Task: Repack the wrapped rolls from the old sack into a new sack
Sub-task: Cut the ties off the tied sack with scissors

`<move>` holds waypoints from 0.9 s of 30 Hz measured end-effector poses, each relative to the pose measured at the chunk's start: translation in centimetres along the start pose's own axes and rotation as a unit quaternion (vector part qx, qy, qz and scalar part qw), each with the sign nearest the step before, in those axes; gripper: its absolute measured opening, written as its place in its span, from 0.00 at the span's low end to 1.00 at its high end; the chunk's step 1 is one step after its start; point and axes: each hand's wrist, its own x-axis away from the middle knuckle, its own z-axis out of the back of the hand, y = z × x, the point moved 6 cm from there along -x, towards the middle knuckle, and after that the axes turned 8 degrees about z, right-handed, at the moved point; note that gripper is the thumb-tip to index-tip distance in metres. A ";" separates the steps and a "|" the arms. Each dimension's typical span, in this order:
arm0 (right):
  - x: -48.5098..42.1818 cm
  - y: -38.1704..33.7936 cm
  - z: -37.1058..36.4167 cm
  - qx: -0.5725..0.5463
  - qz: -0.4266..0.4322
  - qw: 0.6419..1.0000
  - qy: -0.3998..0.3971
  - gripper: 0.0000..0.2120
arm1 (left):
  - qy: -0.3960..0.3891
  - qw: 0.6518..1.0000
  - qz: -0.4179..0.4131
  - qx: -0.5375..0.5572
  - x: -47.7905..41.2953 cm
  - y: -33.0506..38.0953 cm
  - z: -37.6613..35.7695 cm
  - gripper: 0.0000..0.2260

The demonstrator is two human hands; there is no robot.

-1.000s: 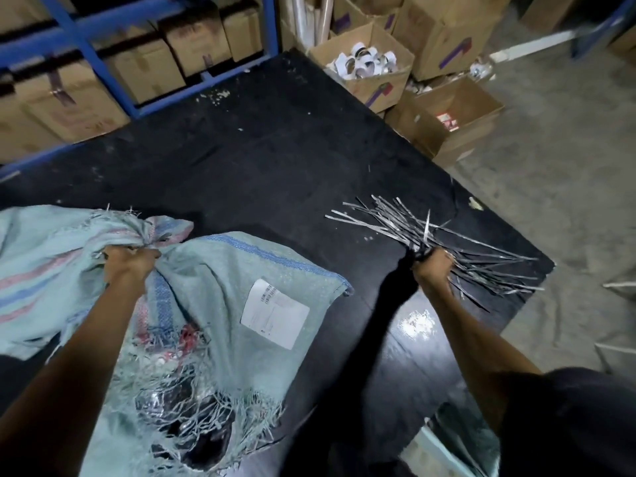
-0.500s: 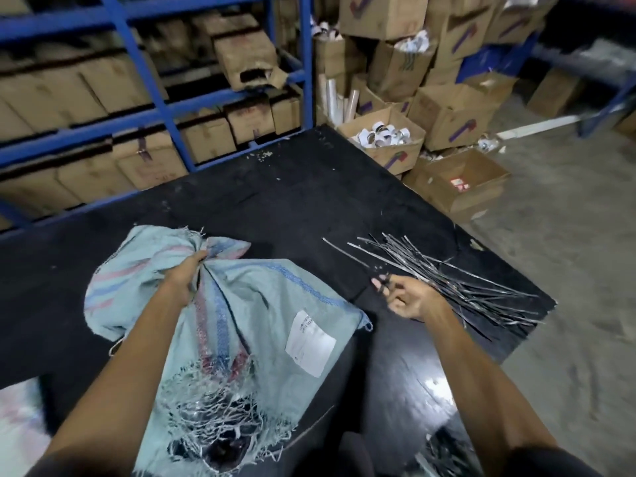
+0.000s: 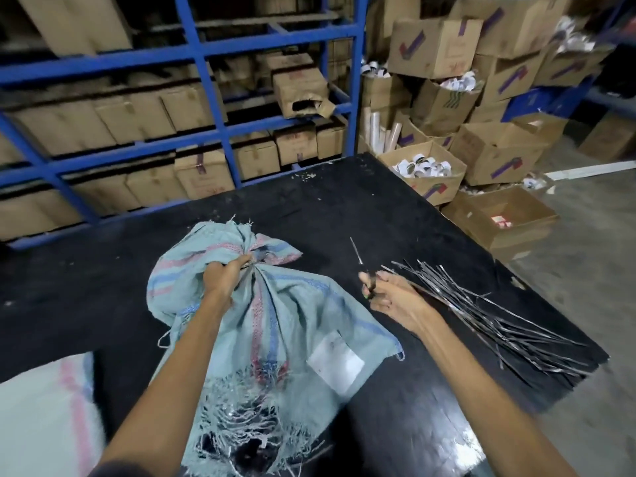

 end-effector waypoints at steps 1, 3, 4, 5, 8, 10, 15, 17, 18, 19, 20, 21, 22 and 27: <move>0.0 -0.1 -2.2 0.039 0.019 0.998 -0.036 0.13 | -0.009 1.000 0.004 0.027 0.1 0.0 0.4 0.29; 0.0 0.5 -6.4 0.121 0.037 0.988 -0.088 0.20 | -0.034 0.996 0.009 0.081 -0.1 0.0 1.1 0.32; 0.0 1.1 -8.3 0.145 0.035 0.983 -0.108 0.23 | -0.051 0.993 0.002 0.106 0.6 0.5 1.6 0.31; 0.2 1.6 -9.7 0.151 0.033 0.980 -0.123 0.23 | -0.065 0.990 -0.008 0.121 1.5 1.0 1.7 0.29; 0.9 3.4 -13.3 0.125 0.007 0.977 -0.171 0.16 | -0.083 0.985 -0.027 0.148 2.5 1.5 2.7 0.17; 1.5 4.2 -15.1 0.112 -0.007 0.975 -0.191 0.13 | -0.083 0.985 -0.026 0.147 2.5 1.3 3.4 0.12; 2.7 4.5 -18.2 0.109 -0.008 0.966 -0.235 0.38 | -0.059 0.992 -0.017 0.111 2.7 0.5 4.7 0.17; 2.9 4.5 -18.7 0.107 -0.008 0.963 -0.245 0.40 | -0.054 0.993 -0.013 0.105 2.9 0.3 5.2 0.29; 3.1 4.4 -18.8 0.103 -0.005 0.963 -0.248 0.40 | -0.050 0.994 -0.022 0.097 3.1 0.3 5.5 0.28; 3.2 4.2 -18.9 0.096 -0.003 0.963 -0.251 0.38 | -0.043 0.995 -0.037 0.086 3.4 0.4 5.6 0.25; 3.4 4.1 -18.9 0.091 0.001 0.963 -0.255 0.36 | -0.035 0.996 -0.046 0.067 3.6 0.5 5.6 0.24; 3.5 3.9 -19.0 0.090 0.002 0.963 -0.256 0.33 | -0.033 0.997 -0.056 0.047 3.7 0.7 5.7 0.26; 3.6 3.8 -19.1 0.091 0.002 0.962 -0.257 0.32 | -0.038 0.997 -0.065 0.033 3.8 0.9 5.6 0.27; 3.7 4.7 -18.7 0.097 -0.025 0.966 -0.237 0.21 | -0.077 0.995 -0.066 0.002 3.1 1.3 5.8 0.28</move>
